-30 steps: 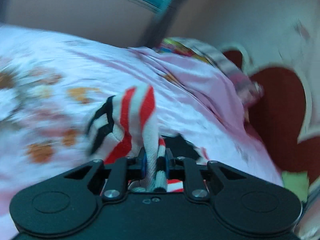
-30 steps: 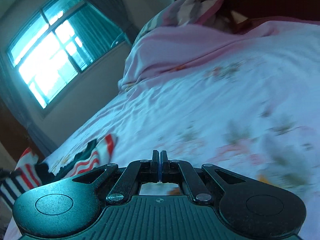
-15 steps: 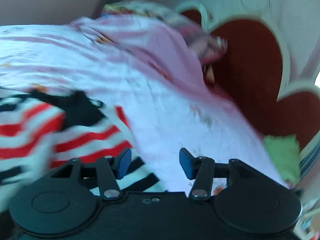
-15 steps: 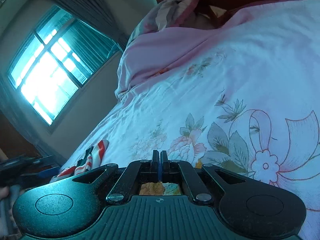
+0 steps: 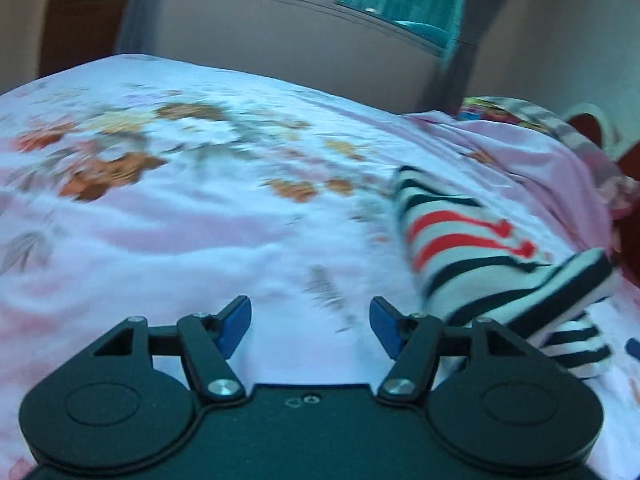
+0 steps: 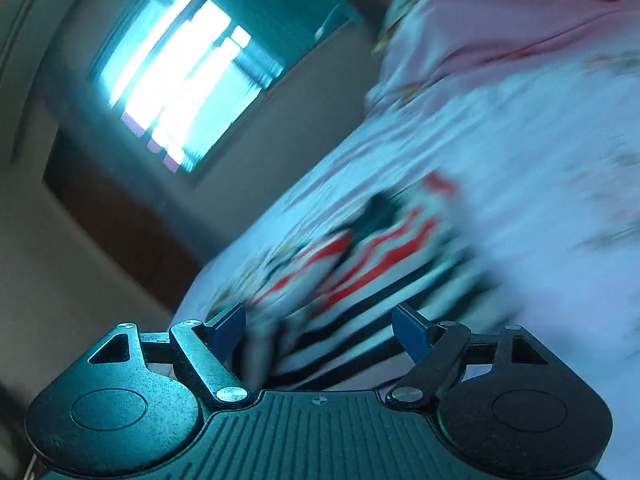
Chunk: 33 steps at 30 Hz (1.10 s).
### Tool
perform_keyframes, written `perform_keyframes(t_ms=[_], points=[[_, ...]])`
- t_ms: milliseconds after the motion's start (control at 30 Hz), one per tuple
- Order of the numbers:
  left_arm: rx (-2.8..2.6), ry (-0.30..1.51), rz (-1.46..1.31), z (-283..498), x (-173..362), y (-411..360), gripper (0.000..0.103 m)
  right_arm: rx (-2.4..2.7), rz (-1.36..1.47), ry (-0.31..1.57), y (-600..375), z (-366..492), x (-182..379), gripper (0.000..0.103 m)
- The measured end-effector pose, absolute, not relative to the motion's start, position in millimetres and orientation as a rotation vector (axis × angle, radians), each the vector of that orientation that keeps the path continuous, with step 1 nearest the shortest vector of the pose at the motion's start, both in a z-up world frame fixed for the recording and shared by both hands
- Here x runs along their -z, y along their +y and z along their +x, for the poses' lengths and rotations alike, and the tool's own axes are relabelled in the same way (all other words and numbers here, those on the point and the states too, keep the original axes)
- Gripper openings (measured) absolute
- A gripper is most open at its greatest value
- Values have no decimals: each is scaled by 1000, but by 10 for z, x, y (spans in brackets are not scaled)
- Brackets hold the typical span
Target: Fold small clothes
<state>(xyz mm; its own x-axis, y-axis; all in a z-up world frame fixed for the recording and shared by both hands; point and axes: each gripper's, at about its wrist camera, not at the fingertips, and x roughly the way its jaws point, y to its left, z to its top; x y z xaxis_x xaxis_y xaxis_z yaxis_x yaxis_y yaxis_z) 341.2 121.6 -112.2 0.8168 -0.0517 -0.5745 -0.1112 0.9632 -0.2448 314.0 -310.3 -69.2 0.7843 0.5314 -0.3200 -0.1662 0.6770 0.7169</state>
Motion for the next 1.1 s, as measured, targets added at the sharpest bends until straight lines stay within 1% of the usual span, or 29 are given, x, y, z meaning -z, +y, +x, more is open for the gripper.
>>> perform_keyframes(t_ms=[100, 133, 167, 233, 367, 433, 467, 500, 533, 600, 700, 733, 800, 867, 900, 1033, 1100], points=[[-138, 631, -218, 3439, 1148, 1288, 64, -449, 739, 630, -2649, 3283, 645, 80], [-145, 630, -205, 3429, 1164, 1330, 70, -458, 761, 648, -2563, 3323, 640, 80], [-137, 632, -198, 3402, 1170, 1374, 72, -458, 783, 666, -2484, 3366, 632, 80], [-110, 645, -208, 3364, 1267, 1452, 73, -445, 835, 722, -2318, 3493, 635, 91], [-78, 618, -218, 3318, 1344, 1481, 76, -313, 795, 803, -2051, 3834, 612, 91], [-70, 616, -224, 3307, 1345, 1477, 78, -256, 793, 871, -2018, 4057, 711, 90], [-66, 614, -223, 3297, 1343, 1470, 79, -248, 796, 881, -2030, 4100, 752, 84], [-63, 611, -224, 3285, 1354, 1467, 80, -268, 755, 870, -2031, 4165, 779, 32], [-61, 610, -226, 3284, 1358, 1469, 80, -275, 672, 874, -2013, 4214, 777, 21], [-54, 608, -231, 3286, 1372, 1473, 82, -316, 543, 816, -1989, 4221, 689, 20], [-51, 607, -230, 3284, 1378, 1467, 83, -443, 325, 598, -1942, 3998, 303, 20], [-53, 609, -228, 3284, 1375, 1460, 83, -473, 292, 529, -2001, 3913, 201, 20], [-55, 612, -217, 3293, 1373, 1447, 84, -451, 292, 459, -2230, 3766, 148, 20], [-55, 617, -197, 3304, 1374, 1415, 85, -385, 345, 433, -2602, 3706, 307, 20], [-56, 621, -181, 3316, 1374, 1389, 86, -335, 392, 448, -2819, 3705, 462, 20], [-72, 638, -124, 3353, 1376, 1287, 89, -206, 623, 636, -3447, 3925, 1280, 20], [-76, 645, -114, 3361, 1375, 1276, 89, -226, 683, 593, -3539, 3874, 1350, 20]])
